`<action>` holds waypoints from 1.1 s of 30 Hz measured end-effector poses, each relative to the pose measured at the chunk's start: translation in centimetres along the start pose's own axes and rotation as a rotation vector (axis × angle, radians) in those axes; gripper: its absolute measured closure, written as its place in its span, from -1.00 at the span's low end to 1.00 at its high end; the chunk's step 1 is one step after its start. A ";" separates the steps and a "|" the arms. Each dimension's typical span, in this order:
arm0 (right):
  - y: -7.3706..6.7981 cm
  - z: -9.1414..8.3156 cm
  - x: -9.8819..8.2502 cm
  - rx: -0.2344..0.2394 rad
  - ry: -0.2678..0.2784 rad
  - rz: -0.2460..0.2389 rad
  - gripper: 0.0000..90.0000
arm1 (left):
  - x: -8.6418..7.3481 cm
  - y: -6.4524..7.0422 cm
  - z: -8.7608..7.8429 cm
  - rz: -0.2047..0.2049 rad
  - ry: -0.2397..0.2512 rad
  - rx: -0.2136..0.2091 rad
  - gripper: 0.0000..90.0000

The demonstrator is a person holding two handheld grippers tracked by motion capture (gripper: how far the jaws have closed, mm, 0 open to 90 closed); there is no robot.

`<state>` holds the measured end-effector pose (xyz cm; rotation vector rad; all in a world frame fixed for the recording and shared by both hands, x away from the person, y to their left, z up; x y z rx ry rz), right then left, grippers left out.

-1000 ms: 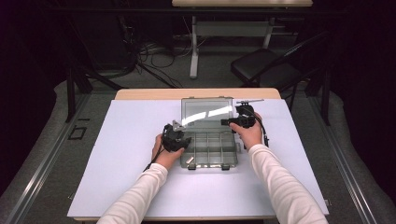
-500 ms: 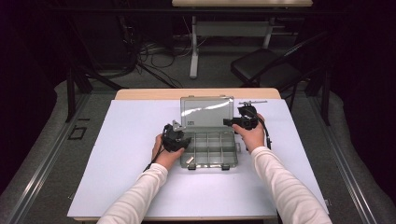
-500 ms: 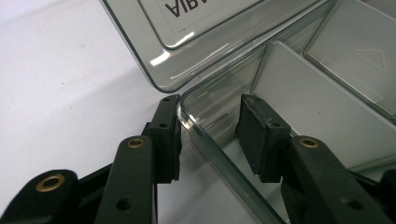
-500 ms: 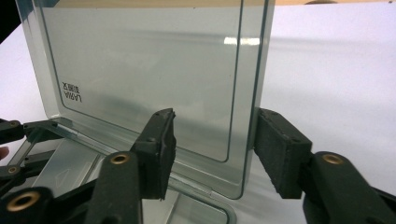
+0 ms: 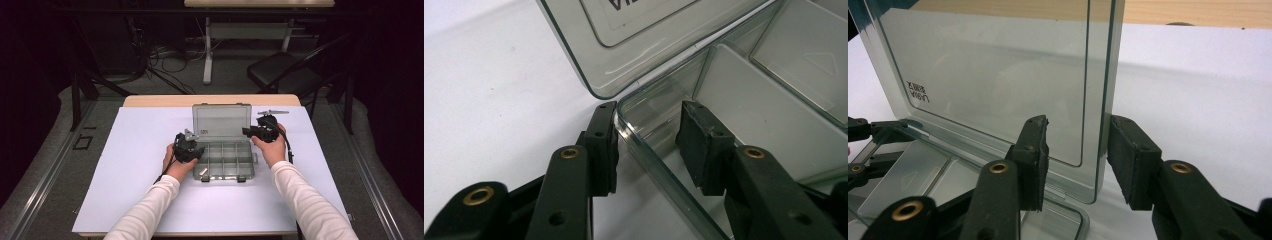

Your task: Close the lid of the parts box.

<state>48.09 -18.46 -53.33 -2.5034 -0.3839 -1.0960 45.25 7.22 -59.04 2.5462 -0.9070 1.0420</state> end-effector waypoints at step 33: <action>0.1 -1.6 -1.2 -0.006 0.100 -0.035 1.00 | 0.0 0.0 0.0 0.000 -0.001 0.002 0.34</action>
Point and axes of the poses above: each handheld gripper's, and its own axes: z roughly forward along the jaws, x roughly out of its top, y roughly to its right, the point moved 4 cm from there along z, roughly forward along the jaws, and after that the axes turned 2 degrees about -y, right-handed, at the moved point
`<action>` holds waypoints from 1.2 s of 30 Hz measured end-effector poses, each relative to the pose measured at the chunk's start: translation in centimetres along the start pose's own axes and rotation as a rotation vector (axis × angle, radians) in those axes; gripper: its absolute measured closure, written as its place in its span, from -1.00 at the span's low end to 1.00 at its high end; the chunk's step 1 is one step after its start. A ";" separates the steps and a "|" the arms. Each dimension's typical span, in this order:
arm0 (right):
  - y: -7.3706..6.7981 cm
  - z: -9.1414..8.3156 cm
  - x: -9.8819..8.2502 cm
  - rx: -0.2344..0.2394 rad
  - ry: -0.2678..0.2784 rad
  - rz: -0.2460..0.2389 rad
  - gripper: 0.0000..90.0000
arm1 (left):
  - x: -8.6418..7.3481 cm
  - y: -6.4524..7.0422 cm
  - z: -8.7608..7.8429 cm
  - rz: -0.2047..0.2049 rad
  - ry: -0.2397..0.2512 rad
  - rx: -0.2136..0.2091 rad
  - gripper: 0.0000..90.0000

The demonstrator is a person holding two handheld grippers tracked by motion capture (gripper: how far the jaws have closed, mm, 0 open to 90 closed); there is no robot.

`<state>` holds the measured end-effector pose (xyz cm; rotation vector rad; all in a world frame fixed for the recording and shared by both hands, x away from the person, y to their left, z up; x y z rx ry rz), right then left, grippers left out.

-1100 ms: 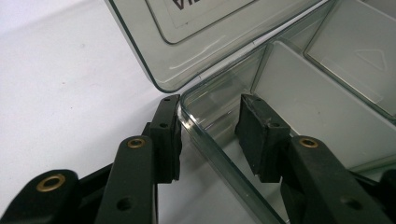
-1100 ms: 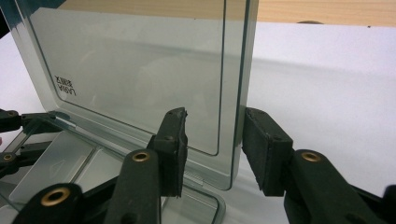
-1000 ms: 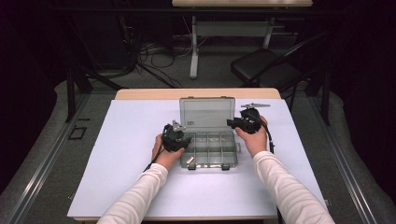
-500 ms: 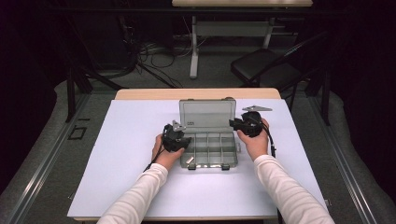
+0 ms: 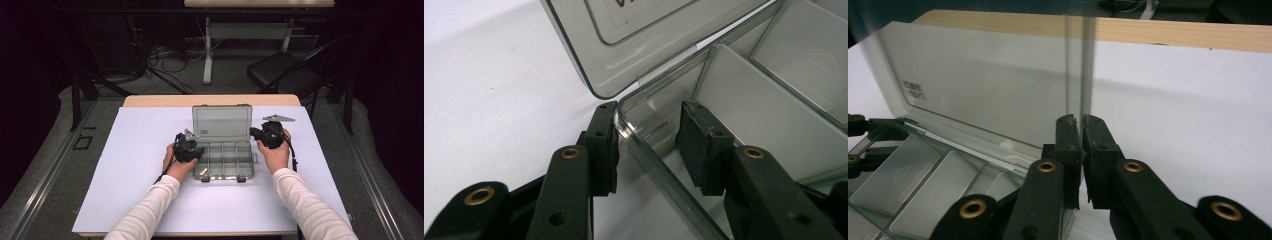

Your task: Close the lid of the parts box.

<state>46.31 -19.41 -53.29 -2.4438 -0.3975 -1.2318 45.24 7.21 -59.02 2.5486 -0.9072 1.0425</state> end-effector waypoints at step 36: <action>0.8 5.4 -0.3 -0.019 -0.225 0.122 -0.06 | 0.0 0.1 0.0 -0.042 -0.004 -0.012 0.38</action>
Point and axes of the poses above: each handheld gripper's, and its own axes: z roughly forward along the jaws, x roughly out of its top, y roughly to its right, the point moved 4 cm from there along z, roughly forward along the jaws, and after that the axes turned 2 degrees about -y, right-handed, at the moved point
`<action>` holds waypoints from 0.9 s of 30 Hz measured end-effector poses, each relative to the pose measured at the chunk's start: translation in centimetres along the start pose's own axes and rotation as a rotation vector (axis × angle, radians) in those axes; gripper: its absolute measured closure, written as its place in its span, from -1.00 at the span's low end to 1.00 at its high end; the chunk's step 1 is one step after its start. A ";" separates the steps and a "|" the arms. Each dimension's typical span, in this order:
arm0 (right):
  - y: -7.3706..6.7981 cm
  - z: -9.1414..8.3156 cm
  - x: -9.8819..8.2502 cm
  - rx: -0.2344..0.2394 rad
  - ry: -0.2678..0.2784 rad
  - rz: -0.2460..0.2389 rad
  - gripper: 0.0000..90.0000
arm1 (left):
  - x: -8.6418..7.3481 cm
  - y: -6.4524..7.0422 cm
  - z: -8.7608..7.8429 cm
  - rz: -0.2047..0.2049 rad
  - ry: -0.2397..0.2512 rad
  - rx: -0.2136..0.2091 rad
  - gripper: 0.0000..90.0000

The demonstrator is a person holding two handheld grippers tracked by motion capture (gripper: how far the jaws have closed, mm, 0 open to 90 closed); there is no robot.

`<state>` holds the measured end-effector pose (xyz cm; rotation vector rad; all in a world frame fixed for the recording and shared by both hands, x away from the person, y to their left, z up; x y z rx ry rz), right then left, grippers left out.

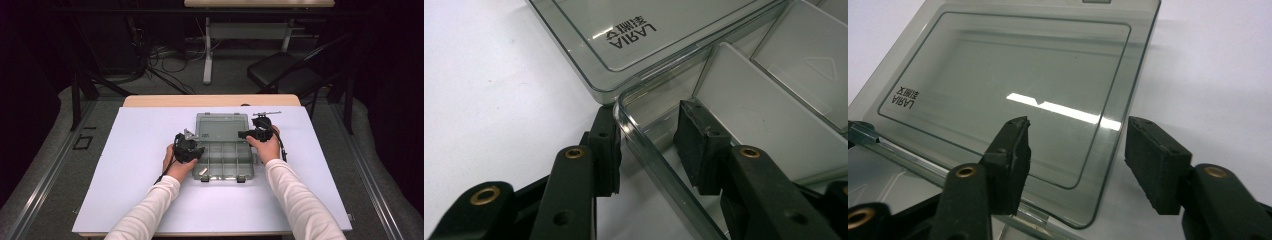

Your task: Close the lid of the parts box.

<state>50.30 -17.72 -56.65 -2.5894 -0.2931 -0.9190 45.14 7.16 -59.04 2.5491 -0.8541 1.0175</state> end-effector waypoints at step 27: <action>-0.4 -1.9 0.4 0.045 0.082 -0.057 0.10 | 0.1 0.1 0.0 0.048 0.005 0.040 0.37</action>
Point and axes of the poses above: each handheld gripper's, and its own axes: z roughly forward along the jaws, x roughly out of its top, y roughly to its right, the point moved 4 cm from there along z, roughly forward along the jaws, and after that the axes turned 2 degrees about -y, right-handed, at the moved point
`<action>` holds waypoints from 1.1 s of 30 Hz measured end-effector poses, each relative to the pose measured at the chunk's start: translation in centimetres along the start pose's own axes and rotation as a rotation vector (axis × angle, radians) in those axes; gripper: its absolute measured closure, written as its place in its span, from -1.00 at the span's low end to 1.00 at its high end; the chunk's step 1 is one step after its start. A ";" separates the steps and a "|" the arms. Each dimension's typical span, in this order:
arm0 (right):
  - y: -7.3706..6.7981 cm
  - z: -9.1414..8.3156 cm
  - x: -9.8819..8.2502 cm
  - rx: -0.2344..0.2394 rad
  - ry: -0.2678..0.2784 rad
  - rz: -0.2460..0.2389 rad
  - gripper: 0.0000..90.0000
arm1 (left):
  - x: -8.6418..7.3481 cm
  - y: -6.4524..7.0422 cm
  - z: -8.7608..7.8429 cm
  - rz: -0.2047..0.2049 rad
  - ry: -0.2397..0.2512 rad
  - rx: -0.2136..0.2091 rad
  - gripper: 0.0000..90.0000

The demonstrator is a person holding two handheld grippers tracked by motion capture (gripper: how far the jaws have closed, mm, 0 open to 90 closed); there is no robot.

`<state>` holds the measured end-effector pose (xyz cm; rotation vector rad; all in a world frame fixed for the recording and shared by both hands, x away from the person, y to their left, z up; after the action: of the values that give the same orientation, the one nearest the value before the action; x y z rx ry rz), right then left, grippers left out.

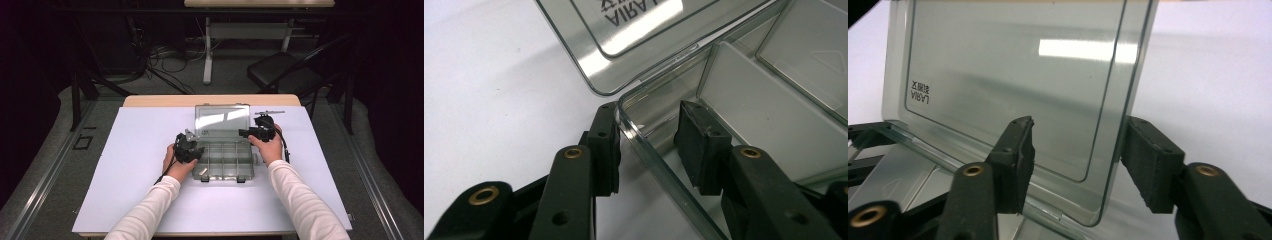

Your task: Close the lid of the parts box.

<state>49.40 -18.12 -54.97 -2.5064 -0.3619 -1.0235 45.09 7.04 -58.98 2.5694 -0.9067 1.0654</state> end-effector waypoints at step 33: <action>-0.2 -2.6 -1.0 -0.025 0.113 -0.161 0.70 | 0.0 0.0 0.0 0.004 -0.002 0.003 0.37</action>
<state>47.06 -19.24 -53.88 -2.4595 -0.5260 -1.2331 45.09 7.06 -58.97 2.5730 -0.9113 1.0658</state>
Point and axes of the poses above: each handheld gripper's, and its own axes: z roughly forward along the jaws, x roughly out of its top, y roughly to its right, the point moved 4 cm from there along z, roughly forward along the jaws, and after that the axes turned 2 degrees about -y, right-handed, at the moved point
